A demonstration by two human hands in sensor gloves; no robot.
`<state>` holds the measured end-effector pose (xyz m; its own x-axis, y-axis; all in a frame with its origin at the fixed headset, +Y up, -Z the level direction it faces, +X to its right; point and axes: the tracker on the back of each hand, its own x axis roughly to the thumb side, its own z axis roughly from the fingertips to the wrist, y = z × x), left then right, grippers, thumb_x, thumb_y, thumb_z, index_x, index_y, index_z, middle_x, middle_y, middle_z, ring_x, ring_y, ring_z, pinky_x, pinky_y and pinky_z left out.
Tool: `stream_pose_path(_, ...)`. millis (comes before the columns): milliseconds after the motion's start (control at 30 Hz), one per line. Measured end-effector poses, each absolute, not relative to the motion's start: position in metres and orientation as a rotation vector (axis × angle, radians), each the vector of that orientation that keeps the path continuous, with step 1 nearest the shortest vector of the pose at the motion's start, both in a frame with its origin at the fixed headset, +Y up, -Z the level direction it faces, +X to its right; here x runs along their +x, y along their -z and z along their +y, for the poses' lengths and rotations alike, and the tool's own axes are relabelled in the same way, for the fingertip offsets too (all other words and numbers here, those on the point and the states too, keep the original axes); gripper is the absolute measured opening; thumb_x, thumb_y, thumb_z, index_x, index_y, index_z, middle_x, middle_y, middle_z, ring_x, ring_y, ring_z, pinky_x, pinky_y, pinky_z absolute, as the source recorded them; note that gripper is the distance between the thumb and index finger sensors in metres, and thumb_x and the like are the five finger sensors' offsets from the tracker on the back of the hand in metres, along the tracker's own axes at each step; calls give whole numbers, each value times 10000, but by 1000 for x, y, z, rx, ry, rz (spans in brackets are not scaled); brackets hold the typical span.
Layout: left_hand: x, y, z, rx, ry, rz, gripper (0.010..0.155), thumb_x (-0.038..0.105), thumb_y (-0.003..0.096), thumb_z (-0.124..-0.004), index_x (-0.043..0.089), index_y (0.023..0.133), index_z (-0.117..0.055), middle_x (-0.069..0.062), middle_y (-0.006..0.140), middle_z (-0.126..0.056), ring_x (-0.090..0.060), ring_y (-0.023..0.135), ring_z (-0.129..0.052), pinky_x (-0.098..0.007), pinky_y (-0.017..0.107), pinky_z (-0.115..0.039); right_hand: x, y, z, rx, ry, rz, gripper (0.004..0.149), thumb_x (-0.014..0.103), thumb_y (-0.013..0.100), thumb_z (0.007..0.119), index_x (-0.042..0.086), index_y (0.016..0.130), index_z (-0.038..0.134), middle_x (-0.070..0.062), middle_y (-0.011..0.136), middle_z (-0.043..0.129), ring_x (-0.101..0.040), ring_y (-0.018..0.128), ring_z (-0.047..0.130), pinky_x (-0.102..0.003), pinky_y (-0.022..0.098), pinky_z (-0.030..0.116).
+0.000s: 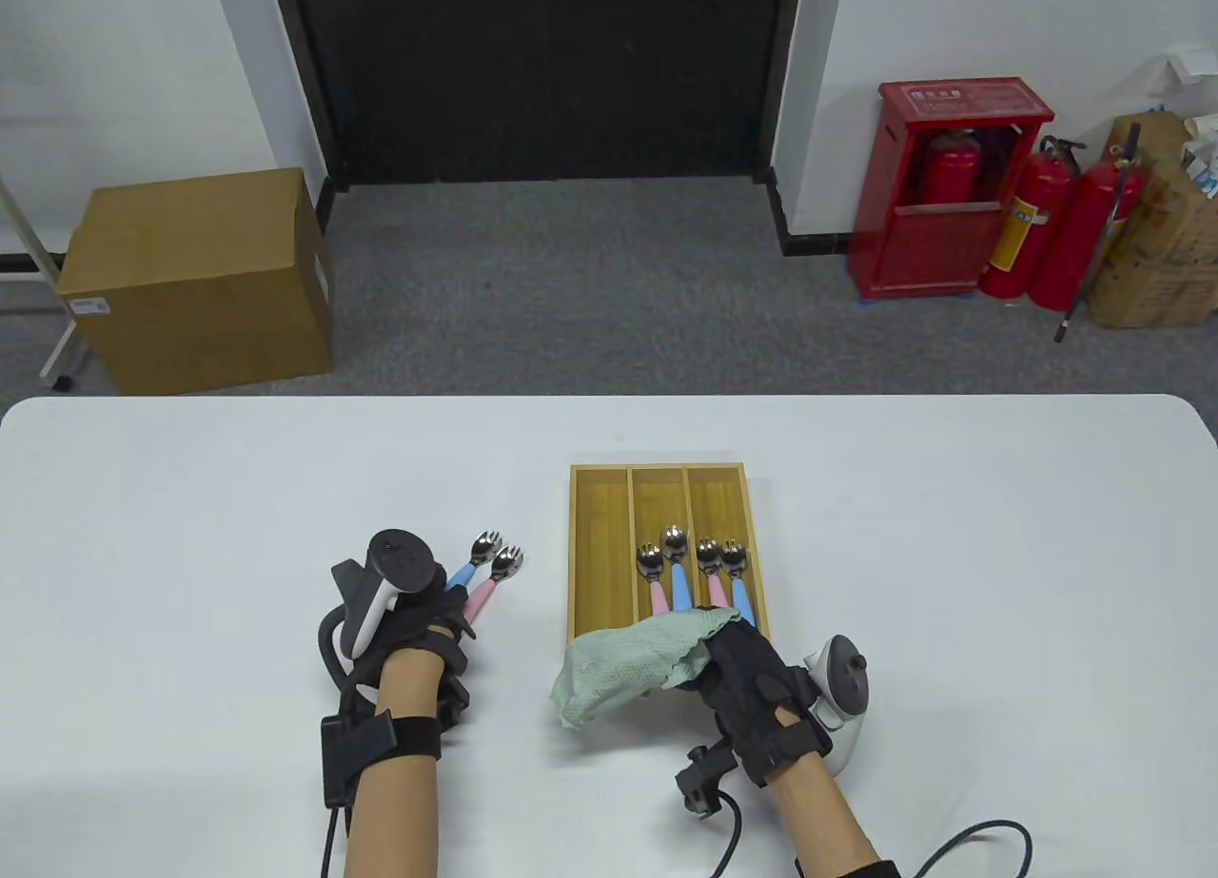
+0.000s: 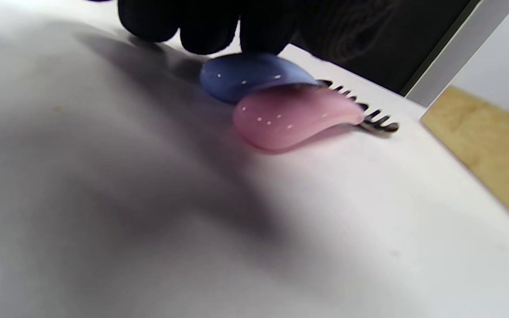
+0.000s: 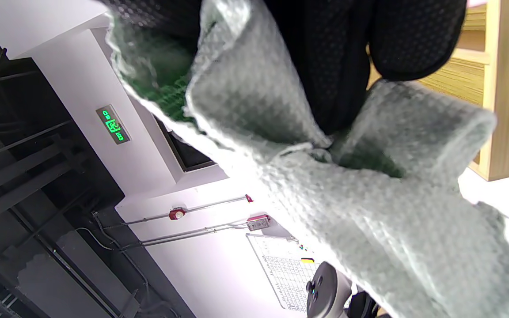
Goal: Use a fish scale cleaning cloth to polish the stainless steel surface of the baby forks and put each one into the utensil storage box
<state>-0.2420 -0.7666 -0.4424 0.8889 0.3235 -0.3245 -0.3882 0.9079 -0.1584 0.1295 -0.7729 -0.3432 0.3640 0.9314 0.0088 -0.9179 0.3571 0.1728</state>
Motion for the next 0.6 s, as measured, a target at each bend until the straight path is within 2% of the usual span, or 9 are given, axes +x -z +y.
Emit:
stream_pose_path(133, -237, 456, -768, -275, -240, 302, 564, 451, 535, -780, 175, 1022, -705, -123, 1049, -680, -422, 954, -685, -620, 686, -521, 129, 344, -774, 153, -1191, 102, 391, 406, 530, 663, 133, 797, 744, -199, 831, 803, -290, 540, 957, -565, 482, 754)
stream_pose_path(267, -232, 463, -768, -301, -205, 284, 552, 416, 528, -799, 140, 998, -710, -145, 1022, -681, -436, 923, -691, -609, 671, -545, 129, 344, -774, 146, -1169, 101, 391, 407, 532, 661, 133, 800, 741, -200, 833, 799, -290, 542, 954, -566, 484, 751)
stream_pose_path(433, -235, 465, -768, -225, -153, 231, 513, 396, 490, -853, 134, 914, -733, -127, 932, -759, -399, 831, -789, -584, 621, -629, 131, 344, -775, 147, -1174, 97, 392, 410, 534, 658, 134, 801, 739, -195, 834, 799, -285, 542, 955, -562, 485, 753)
stream_pose_path(600, -249, 448, -747, -38, -273, 197, 510, 392, 496, -786, 153, 927, -656, -116, 976, -694, -385, 863, -775, -587, 611, -647, 133, 345, -773, 146, -1159, 85, 392, 411, 536, 655, 136, 804, 736, -195, 837, 796, -284, 545, 953, -561, 487, 753)
